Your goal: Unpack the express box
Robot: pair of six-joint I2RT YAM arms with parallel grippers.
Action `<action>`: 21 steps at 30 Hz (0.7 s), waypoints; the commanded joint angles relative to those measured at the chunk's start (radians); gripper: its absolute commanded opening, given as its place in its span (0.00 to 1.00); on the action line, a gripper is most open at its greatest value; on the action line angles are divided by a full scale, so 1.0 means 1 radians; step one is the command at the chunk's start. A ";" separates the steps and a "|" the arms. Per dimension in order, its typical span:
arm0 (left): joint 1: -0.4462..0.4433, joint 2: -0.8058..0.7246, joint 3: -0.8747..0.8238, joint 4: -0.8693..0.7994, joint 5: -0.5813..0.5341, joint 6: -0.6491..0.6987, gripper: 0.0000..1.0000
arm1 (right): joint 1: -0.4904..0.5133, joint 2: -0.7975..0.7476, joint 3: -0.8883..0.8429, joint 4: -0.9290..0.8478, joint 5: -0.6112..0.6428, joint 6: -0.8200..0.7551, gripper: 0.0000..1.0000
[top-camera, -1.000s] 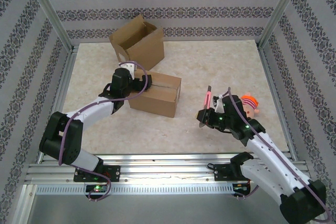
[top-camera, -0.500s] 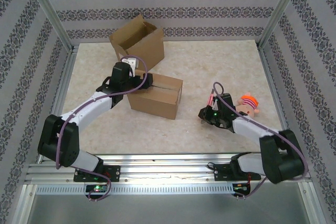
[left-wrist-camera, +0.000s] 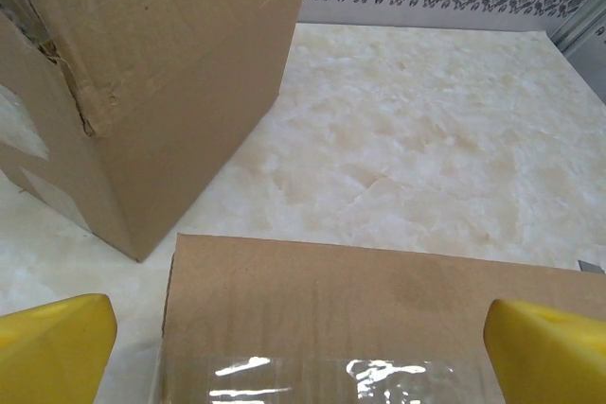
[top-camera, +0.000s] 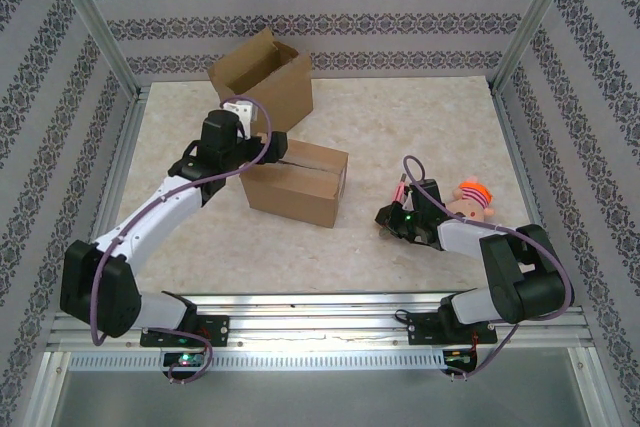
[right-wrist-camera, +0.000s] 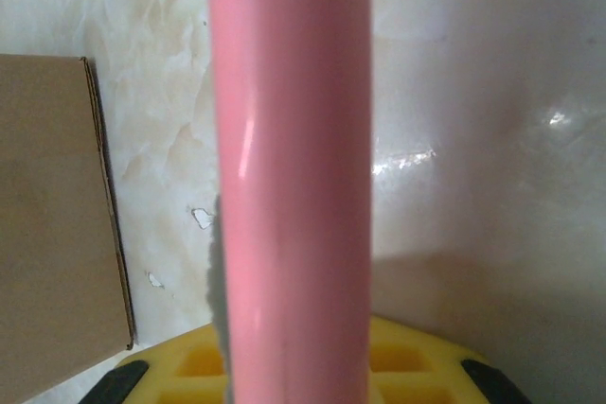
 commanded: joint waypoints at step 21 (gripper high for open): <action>-0.011 -0.217 -0.117 -0.446 -0.094 -0.238 0.78 | 0.011 -0.437 0.161 -0.463 0.113 -0.073 0.80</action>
